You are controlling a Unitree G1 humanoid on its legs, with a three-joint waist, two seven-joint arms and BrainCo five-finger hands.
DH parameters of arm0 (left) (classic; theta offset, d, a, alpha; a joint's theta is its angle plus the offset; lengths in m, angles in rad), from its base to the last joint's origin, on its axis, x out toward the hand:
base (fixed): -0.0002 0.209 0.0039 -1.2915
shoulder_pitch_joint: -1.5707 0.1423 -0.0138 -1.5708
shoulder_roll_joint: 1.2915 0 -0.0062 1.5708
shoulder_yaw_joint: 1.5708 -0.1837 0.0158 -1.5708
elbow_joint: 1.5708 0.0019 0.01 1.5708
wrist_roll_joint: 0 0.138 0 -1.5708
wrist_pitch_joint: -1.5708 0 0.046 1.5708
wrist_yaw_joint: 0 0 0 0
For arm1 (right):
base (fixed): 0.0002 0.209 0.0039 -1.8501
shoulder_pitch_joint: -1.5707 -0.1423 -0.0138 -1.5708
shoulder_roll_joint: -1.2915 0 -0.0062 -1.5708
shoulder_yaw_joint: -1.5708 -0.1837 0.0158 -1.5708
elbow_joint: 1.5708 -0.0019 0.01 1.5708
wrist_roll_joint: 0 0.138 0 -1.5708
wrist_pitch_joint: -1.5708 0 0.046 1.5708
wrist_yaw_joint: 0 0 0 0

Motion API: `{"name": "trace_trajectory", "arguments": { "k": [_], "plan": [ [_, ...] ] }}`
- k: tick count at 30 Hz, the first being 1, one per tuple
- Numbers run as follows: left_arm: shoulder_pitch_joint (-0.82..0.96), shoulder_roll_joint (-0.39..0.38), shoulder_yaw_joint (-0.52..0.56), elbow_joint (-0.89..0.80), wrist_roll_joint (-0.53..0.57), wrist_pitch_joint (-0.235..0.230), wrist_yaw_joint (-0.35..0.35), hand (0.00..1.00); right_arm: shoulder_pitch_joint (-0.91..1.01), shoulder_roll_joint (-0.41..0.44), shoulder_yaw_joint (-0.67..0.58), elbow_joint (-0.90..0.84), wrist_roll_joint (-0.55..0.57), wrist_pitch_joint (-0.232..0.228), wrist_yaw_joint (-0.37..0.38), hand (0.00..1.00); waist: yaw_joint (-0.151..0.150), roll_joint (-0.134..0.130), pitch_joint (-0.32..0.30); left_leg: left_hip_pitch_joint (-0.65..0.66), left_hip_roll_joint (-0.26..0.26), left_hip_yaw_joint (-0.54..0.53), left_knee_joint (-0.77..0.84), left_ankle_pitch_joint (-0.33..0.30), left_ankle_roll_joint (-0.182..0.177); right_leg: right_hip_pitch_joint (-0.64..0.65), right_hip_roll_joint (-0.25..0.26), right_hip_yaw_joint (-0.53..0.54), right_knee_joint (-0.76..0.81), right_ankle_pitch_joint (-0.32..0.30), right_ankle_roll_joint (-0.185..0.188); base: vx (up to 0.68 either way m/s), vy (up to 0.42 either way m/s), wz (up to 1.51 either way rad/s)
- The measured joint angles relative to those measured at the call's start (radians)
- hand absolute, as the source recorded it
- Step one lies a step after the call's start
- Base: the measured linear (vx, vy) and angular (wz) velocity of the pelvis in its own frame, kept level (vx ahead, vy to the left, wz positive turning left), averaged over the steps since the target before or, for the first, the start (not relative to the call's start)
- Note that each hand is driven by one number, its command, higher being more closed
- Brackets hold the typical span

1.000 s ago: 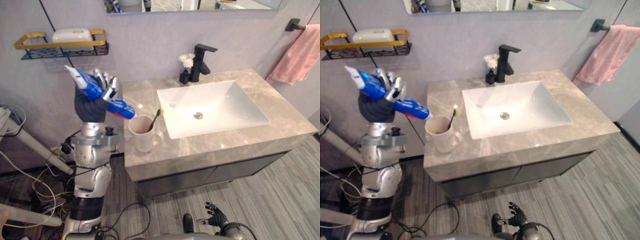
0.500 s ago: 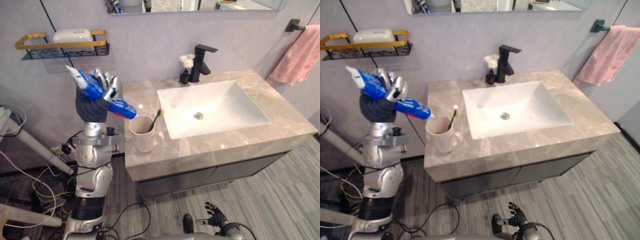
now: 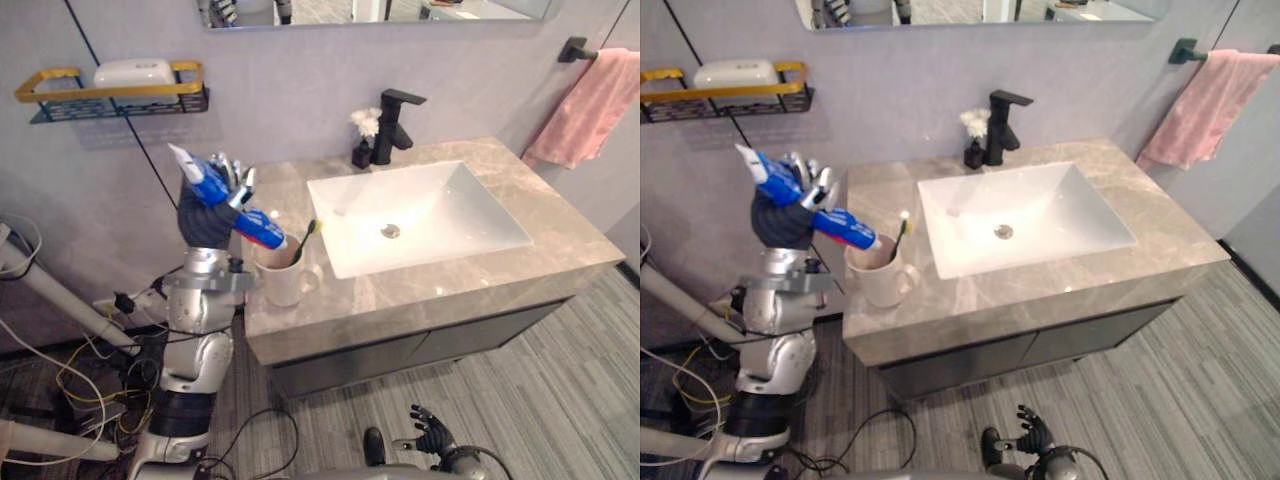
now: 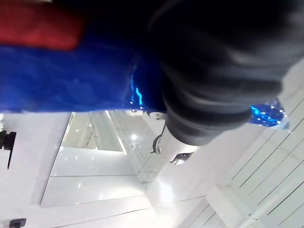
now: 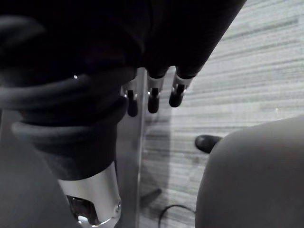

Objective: Organize washtable

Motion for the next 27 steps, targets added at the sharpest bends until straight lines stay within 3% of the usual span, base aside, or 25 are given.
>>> {"name": "trace_trajectory", "arguments": {
  "k": [27],
  "plan": [
    [-0.035, -0.011, -0.03, 0.077, 0.0, 0.032, -0.003, 1.0, 0.001, 0.0, 0.0, -0.001, 0.0, 0.0, 0.001, 0.0, -0.023, -0.001, 0.0, 0.002, -0.001, 0.004, -0.008, 0.0, 0.0, -0.004, 0.002, 0.003, 0.002, -0.001, 0.0, 0.0, 0.0, 0.0]
  ]
}}
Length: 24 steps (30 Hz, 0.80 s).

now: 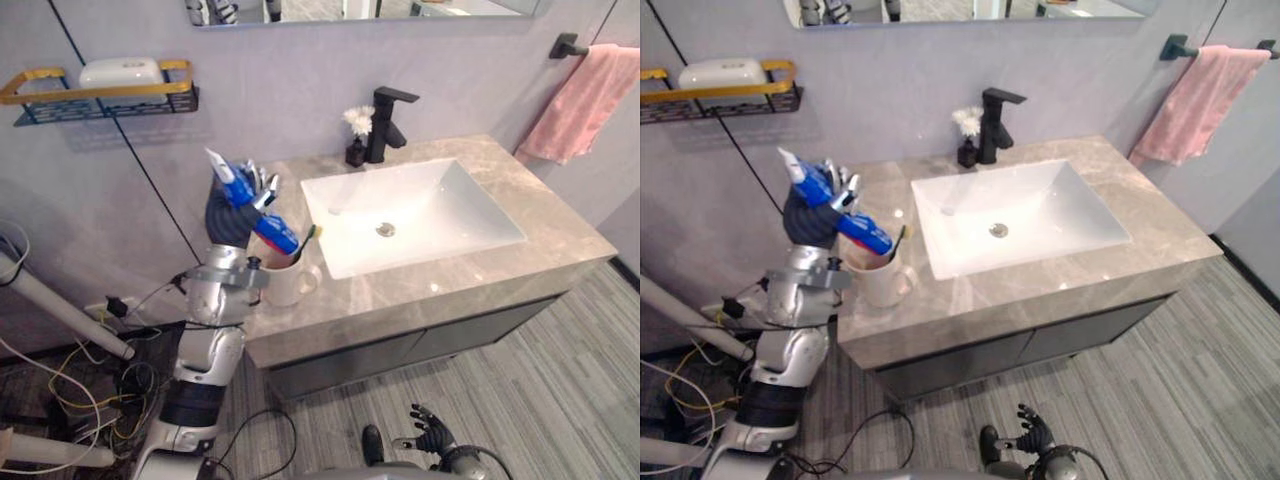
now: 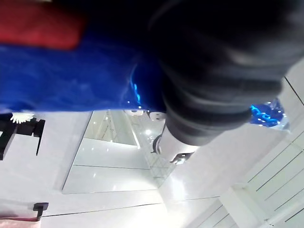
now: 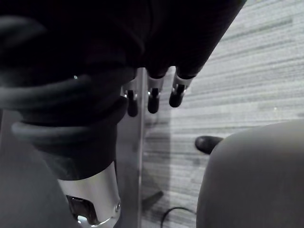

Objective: Organize washtable

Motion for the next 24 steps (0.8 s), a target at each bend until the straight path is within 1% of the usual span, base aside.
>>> {"name": "trace_trajectory", "arguments": {
  "k": [4, 18, 21, 24],
  "plan": [
    [0.0, -0.001, -0.003, 0.0, 0.0, 0.002, -0.017, 1.0, 0.0, 0.0, 0.0, 0.0, 0.0, 0.0, 0.0, 0.0, 0.0, 0.0, 0.0, 0.0, 0.0, 0.0, 0.0, 0.0, 0.0, 0.0, 0.0, 0.0, 0.001, 0.0, 0.0, 0.0, 0.0, 0.0],
    [0.008, -0.002, -0.015, 0.001, 0.001, 0.022, -0.019, 1.0, -0.001, 0.0, 0.003, 0.0, 0.0, 0.001, 0.0, 0.0, 0.001, 0.0, 0.0, 0.001, 0.0, -0.001, 0.0, 0.0, 0.0, 0.0, 0.0, -0.001, 0.004, -0.002, -0.001, 0.0, 0.0, 0.0],
    [0.008, -0.002, -0.029, 0.023, 0.001, 0.024, -0.02, 1.0, -0.001, 0.0, 0.004, 0.0, 0.0, 0.001, 0.0, 0.0, 0.001, 0.0, 0.0, 0.002, 0.0, -0.001, 0.0, 0.0, 0.0, 0.0, 0.0, -0.001, 0.008, -0.005, -0.002, 0.0, 0.0, 0.0],
    [0.014, -0.01, -0.031, 0.035, 0.001, 0.038, -0.019, 1.0, -0.001, 0.0, 0.004, 0.0, 0.0, 0.001, 0.0, 0.0, 0.0, 0.0, 0.0, 0.001, 0.001, -0.002, -0.001, 0.0, 0.0, 0.0, 0.0, -0.002, 0.018, -0.017, -0.004, 0.0, 0.0, 0.0]
  ]
}}
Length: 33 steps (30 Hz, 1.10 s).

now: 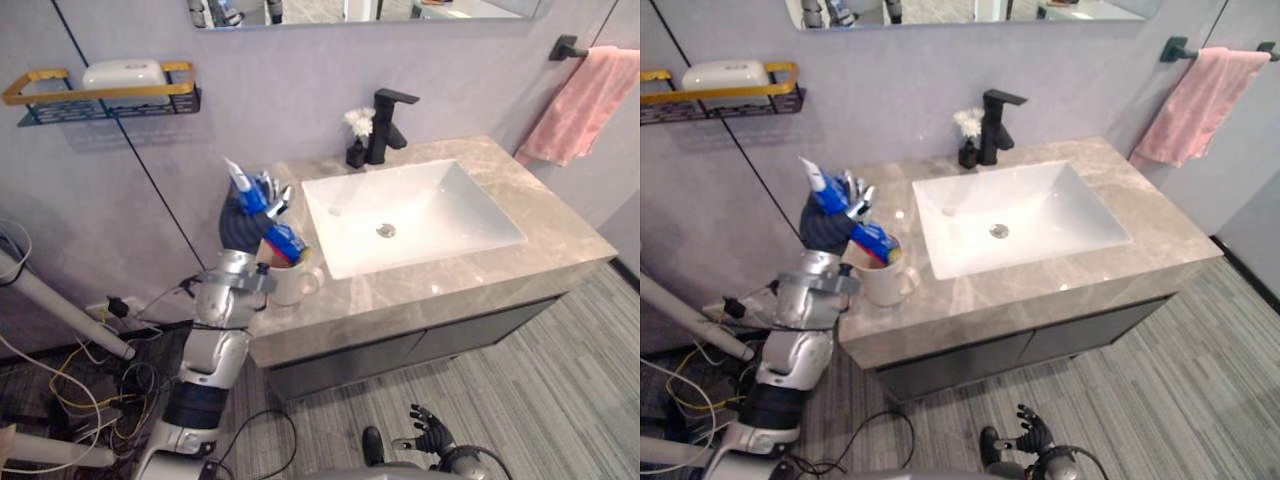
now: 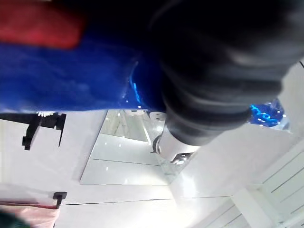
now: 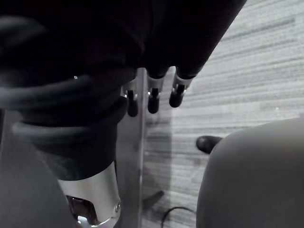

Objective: Organize washtable

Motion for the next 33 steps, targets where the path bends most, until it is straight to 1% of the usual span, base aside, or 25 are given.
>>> {"name": "trace_trajectory", "arguments": {
  "k": [14, 21, 33],
  "plan": [
    [0.006, -0.013, 0.0, 0.0, 0.0, 0.003, 0.0, 1.0, 0.0, 0.0, 0.0, 0.0, 0.0, 0.0, 0.001, 0.0, 0.0, 0.0, 0.0, 0.003, 0.0, -0.001, -0.001, 0.0, 0.0, 0.0, 0.0, 0.0, 0.001, -0.002, 0.002, 0.0, 0.0, 0.0],
    [0.036, -0.026, 0.0, 0.0, 0.001, 0.004, 0.001, 1.0, 0.0, 0.0, 0.0, 0.0, 0.0, 0.0, 0.001, 0.0, 0.0, 0.0, 0.0, 0.001, 0.0, 0.0, -0.001, 0.0, 0.0, 0.0, 0.0, 0.0, 0.001, -0.002, 0.001, 0.0, 0.0, 0.0],
    [0.039, -0.03, 0.001, 0.0, 0.018, 0.02, 0.004, 1.0, 0.0, 0.0, 0.0, 0.0, 0.001, 0.0, 0.001, 0.0, 0.0, 0.0, 0.0, 0.001, 0.0, 0.0, -0.002, 0.0, 0.0, 0.0, 0.0, 0.0, 0.001, -0.002, 0.001, 0.0, 0.0, 0.0]
  ]
}}
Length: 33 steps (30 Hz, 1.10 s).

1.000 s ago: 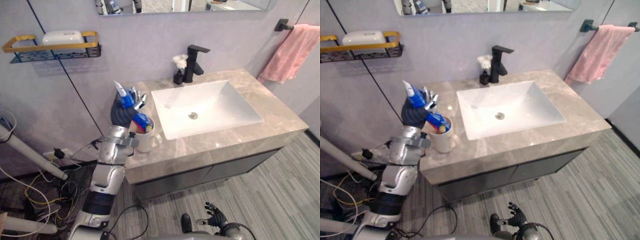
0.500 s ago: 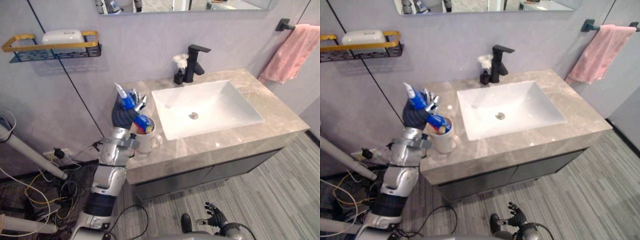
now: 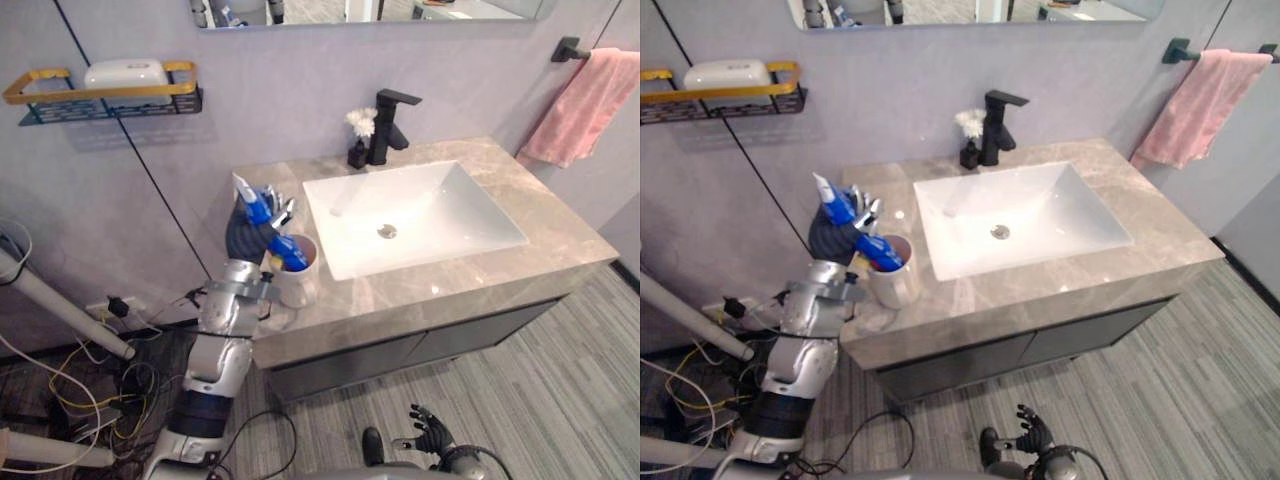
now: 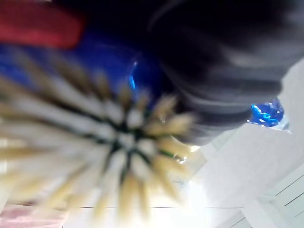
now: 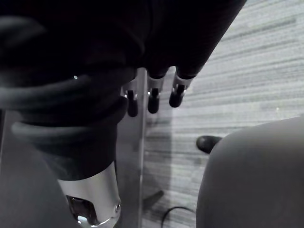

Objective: Organize washtable

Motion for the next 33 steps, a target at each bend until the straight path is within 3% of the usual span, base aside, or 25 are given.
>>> {"name": "trace_trajectory", "arguments": {
  "k": [1, 33],
  "plan": [
    [0.0, -0.004, 0.0, 0.0, 0.009, 0.0, 0.001, 0.0, 0.0, 0.0, 0.0, 0.0, 0.0, 0.0, 0.0, 0.0, 0.0, 0.0, 0.0, 0.0, 0.0, 0.0, 0.0, 0.0, 0.0, 0.0, 0.0, 0.0, 0.0, 0.0, 0.0, 0.0, 0.0, 0.0],
    [0.0, -0.035, 0.0, 0.0, 0.06, 0.01, 0.007, 0.0, 0.0, 0.0, -0.001, 0.0, 0.001, 0.003, 0.017, 0.0, 0.0, 0.0, 0.001, -0.002, 0.0, -0.001, -0.001, 0.0, 0.0, -0.002, 0.0, -0.002, 0.0, -0.001, 0.0, 0.0, 0.0, 0.0]
  ]
}}
